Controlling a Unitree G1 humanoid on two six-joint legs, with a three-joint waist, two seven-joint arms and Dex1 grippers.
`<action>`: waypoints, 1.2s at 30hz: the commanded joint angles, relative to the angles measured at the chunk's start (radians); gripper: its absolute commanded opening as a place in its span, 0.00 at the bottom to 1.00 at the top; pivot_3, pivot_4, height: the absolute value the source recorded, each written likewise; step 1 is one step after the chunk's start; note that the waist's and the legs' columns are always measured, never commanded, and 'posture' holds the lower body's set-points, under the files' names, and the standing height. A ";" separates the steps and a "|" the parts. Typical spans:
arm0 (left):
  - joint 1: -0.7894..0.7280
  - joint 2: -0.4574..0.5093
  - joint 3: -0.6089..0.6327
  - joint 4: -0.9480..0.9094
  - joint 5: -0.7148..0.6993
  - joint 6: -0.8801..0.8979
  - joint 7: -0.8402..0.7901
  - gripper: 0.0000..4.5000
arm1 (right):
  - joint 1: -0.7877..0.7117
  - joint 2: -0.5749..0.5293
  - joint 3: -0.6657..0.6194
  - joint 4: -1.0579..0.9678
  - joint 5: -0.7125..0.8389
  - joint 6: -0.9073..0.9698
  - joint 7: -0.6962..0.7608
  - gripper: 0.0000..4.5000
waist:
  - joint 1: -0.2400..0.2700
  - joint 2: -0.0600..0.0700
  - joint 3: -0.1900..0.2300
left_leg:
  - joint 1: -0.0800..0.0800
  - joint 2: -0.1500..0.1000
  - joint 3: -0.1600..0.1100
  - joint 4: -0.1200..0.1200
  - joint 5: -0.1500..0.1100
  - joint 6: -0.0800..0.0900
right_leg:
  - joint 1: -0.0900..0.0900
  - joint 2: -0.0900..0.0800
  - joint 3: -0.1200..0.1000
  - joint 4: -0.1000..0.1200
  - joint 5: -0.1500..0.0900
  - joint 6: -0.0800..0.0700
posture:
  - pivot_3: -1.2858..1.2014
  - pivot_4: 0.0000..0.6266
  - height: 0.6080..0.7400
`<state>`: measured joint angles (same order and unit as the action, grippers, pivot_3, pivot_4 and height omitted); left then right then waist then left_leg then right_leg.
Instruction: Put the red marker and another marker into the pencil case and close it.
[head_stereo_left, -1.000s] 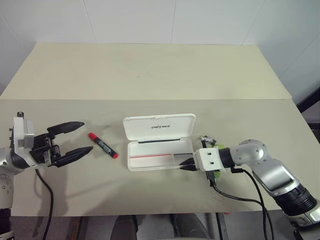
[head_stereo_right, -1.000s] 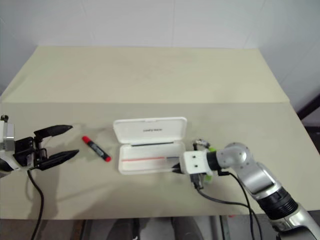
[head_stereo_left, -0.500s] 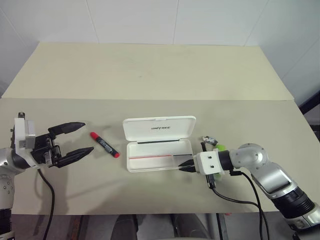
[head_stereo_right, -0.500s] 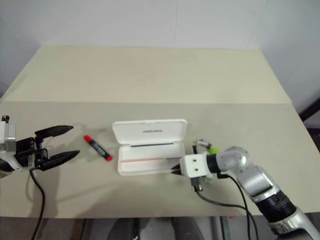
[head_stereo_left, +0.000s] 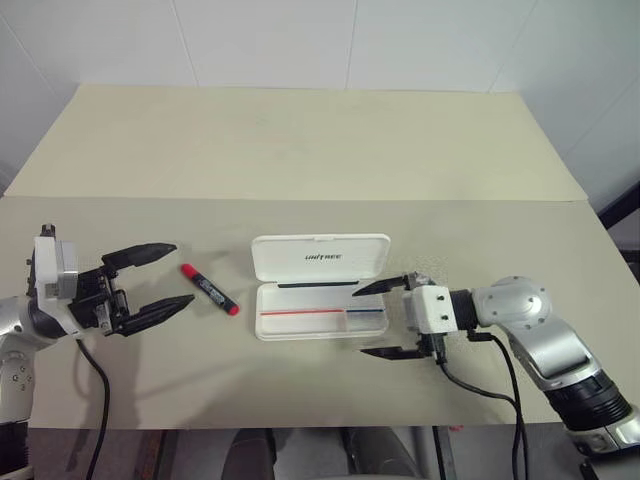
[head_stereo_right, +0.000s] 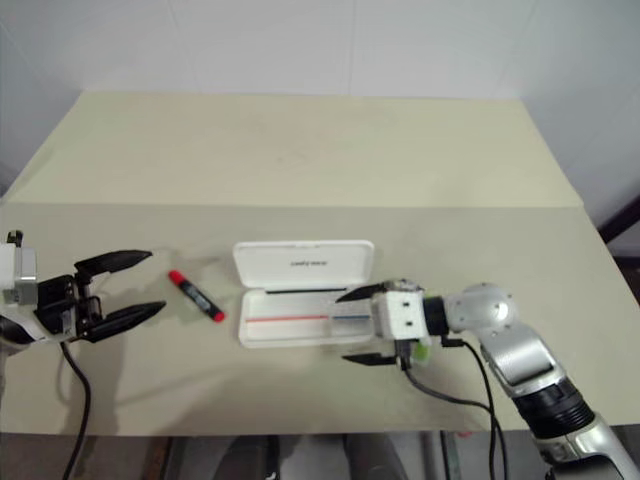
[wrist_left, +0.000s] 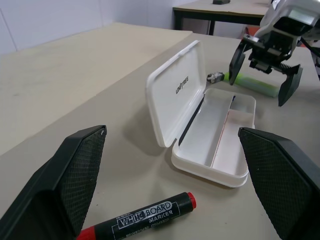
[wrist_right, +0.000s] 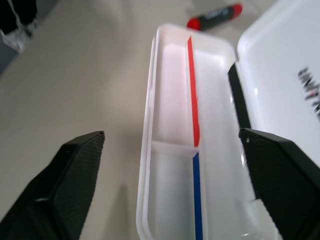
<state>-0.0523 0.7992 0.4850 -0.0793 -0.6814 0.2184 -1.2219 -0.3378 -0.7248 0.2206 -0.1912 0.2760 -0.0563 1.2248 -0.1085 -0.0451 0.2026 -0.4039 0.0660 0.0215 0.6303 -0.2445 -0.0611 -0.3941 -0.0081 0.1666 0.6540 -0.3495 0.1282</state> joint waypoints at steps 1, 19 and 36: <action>0.011 -0.011 0.001 -0.053 0.000 -0.003 0.036 1.00 | 0.010 0.002 -0.057 -0.010 0.075 -0.023 0.032 1.00 | 0.000 0.000 0.000 | 0.000 0.000 0.000 0.000 0.000 0.000 | 0.000 0.000 0.000 0.000 0.000 0.000 | 0.52 0.24 1.00; -0.262 0.114 -0.237 0.358 0.269 -0.241 -0.132 1.00 | -0.081 -0.021 -0.123 0.149 0.100 -0.031 0.132 1.00 | 0.012 0.000 0.000 | 0.001 -0.001 0.001 0.001 0.000 0.000 | 0.001 0.000 0.000 0.000 0.000 0.000 | 0.52 0.24 1.00; -0.753 0.091 -0.694 0.899 0.437 -0.486 -0.392 1.00 | 0.131 -0.052 -0.246 -0.076 0.171 0.184 -0.038 1.00 | 0.026 0.000 0.000 | 0.000 0.000 0.000 0.003 0.000 0.000 | -0.001 0.002 0.000 0.004 0.000 0.000 | 0.52 0.24 1.00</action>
<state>-0.7801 0.8773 -0.1794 0.8050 -0.2446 -0.2406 -1.5024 -0.2158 -0.7726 0.0101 -0.2295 0.4292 0.1246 1.2039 -0.0825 -0.0449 0.2027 -0.4041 0.0656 0.0217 0.6337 -0.2441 -0.0607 -0.3947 -0.0062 0.1668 0.6581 -0.3498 0.1287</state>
